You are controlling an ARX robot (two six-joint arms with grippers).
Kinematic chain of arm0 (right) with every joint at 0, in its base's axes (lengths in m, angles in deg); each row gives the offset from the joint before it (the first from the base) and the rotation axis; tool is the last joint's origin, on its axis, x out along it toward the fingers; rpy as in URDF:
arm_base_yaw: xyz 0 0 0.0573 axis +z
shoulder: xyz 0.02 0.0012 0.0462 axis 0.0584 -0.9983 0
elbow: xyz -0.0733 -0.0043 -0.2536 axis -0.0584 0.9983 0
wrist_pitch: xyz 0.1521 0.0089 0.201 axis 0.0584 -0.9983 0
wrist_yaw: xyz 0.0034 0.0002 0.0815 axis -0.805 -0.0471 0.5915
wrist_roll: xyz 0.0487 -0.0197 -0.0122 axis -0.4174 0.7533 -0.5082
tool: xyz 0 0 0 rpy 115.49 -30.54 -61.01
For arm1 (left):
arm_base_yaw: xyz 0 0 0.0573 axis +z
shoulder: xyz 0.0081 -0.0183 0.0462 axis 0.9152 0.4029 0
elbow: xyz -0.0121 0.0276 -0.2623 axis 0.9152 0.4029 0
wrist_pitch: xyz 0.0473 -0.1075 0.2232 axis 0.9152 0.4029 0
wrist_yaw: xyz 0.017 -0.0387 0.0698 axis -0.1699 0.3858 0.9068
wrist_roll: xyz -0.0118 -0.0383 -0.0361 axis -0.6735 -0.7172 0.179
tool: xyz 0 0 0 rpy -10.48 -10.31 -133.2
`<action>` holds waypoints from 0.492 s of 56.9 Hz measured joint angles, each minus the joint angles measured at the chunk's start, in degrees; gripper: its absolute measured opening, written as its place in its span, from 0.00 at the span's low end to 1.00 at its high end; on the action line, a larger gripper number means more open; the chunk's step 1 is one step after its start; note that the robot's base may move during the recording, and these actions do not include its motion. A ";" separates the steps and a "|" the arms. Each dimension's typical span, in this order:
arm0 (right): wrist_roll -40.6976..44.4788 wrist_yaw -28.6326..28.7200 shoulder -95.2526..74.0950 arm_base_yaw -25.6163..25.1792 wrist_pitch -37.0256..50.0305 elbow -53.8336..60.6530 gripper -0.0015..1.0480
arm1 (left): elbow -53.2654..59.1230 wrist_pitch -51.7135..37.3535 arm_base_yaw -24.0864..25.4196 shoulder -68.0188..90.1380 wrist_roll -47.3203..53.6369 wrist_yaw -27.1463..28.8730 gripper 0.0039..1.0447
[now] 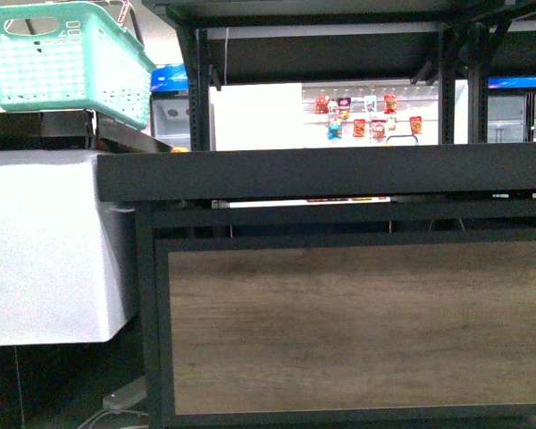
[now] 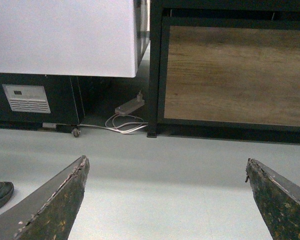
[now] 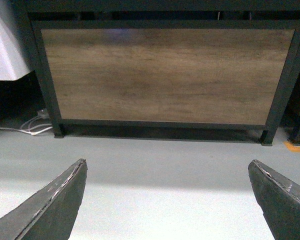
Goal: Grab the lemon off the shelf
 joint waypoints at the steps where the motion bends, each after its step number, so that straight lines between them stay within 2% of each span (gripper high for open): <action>1: 0.00 0.00 0.00 0.00 0.00 0.00 0.93 | 0.00 0.00 0.00 0.00 0.00 0.00 0.92; 28: 0.00 0.00 0.00 0.00 0.00 0.00 0.93 | 0.00 0.00 0.00 0.00 0.00 0.00 0.92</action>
